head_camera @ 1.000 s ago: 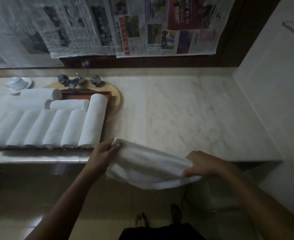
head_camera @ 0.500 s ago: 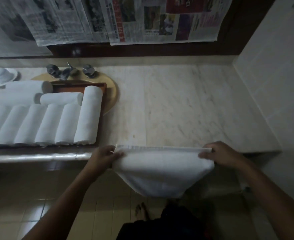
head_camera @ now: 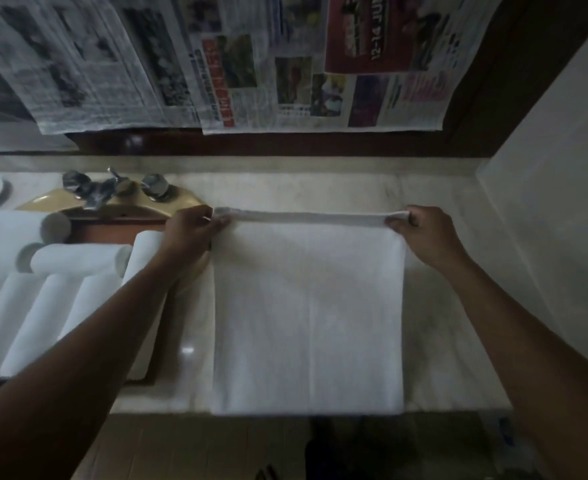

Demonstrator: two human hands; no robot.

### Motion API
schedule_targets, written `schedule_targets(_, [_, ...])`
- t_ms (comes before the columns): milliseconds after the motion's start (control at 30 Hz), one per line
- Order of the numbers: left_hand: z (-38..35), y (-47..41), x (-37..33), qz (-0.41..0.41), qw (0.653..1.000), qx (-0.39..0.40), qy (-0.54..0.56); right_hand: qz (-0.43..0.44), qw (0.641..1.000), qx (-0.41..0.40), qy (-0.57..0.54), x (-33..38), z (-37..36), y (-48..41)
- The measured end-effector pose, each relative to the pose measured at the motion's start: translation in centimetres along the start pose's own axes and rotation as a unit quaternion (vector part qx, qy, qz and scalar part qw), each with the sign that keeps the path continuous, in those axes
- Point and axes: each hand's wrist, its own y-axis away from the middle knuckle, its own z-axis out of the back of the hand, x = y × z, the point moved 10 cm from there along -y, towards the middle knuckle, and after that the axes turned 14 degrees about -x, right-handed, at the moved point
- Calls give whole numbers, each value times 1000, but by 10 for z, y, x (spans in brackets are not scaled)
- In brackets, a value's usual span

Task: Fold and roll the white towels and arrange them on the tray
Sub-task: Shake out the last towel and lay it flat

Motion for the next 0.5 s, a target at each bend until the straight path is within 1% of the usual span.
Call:
schedule_targets(167, [-17,-88,-30,-50,995,-63,-56,-1,998,-67,-20,7,-12,-96])
schedule_targets(333, [-44,-150,-58,-134,969,-136,-158,26,992,-120,-22,6,-41,-168])
schedule_targets(400, [-60,-168,-56,-157,960,-152,-173,27,992,-123,0,-4,-62,-189])
schedule_targets(500, [-91,-190,-27,-145,956,-156,-199,10,993,-114,27,-31,-102,-210])
